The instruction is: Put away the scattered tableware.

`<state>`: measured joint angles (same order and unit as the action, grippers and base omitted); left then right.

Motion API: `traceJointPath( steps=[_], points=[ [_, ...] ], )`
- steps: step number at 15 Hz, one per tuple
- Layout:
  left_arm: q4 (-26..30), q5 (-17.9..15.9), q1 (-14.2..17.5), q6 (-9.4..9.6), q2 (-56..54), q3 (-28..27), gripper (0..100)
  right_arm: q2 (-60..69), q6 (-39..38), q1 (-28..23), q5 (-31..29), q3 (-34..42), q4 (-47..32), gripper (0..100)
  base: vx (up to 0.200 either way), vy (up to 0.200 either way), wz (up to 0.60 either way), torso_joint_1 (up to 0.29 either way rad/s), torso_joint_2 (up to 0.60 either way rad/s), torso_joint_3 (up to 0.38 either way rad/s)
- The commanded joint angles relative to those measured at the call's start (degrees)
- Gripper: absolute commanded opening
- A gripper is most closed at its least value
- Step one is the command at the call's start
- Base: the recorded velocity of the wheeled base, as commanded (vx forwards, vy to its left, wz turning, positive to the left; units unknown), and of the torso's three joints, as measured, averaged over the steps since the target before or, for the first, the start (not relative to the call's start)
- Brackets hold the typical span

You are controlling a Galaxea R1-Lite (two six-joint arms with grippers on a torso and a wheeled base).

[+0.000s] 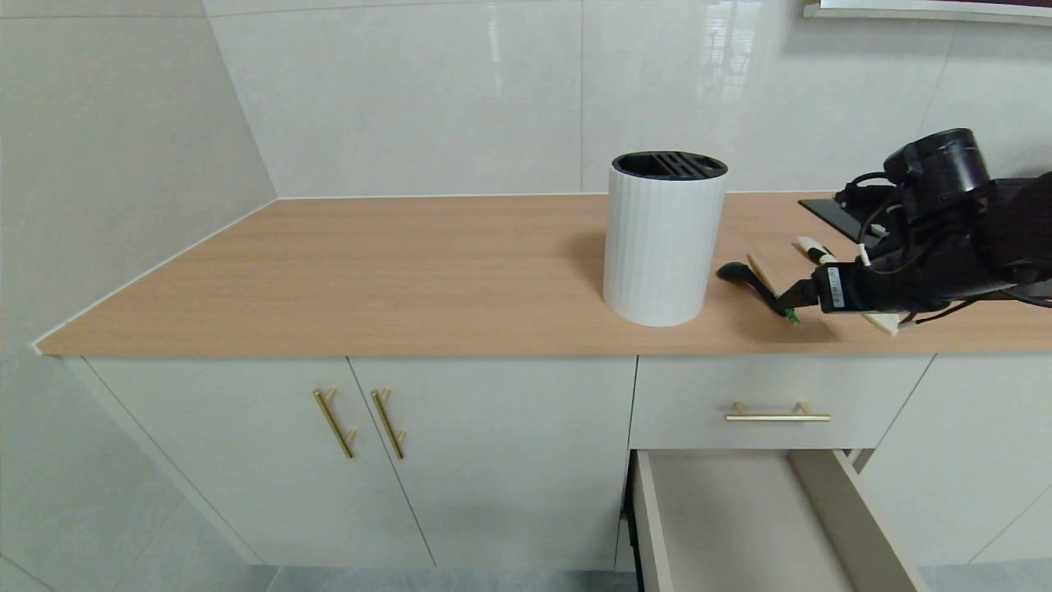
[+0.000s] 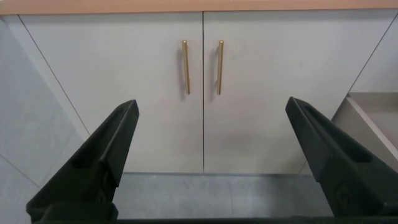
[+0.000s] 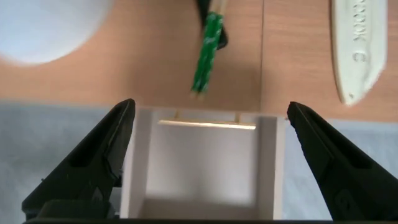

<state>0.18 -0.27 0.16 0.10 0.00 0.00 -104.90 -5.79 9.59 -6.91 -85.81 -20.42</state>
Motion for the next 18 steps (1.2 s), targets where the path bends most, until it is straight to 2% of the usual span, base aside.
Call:
traceJointPath(
  steps=[1,5,18],
  points=[
    [-0.01,0.0,0.02,-0.01,0.0,0.0,100,-6.81,-0.27,1.48,-2.32,-3.93,-0.59,100,0.0,0.0,0.0,0.0,0.0,0.0],
    [-0.01,0.0,0.02,-0.01,0.0,0.0,100,-7.86,-0.98,3.24,-3.02,-4.1,-0.24,100,0.0,0.0,0.0,0.0,0.0,0.0],
    [-0.01,0.0,0.02,-0.01,0.09,0.0,100,-9.89,-1.77,3.15,-6.97,-5.25,2.05,100,0.0,0.0,0.0,0.0,0.0,0.0]
  ],
)
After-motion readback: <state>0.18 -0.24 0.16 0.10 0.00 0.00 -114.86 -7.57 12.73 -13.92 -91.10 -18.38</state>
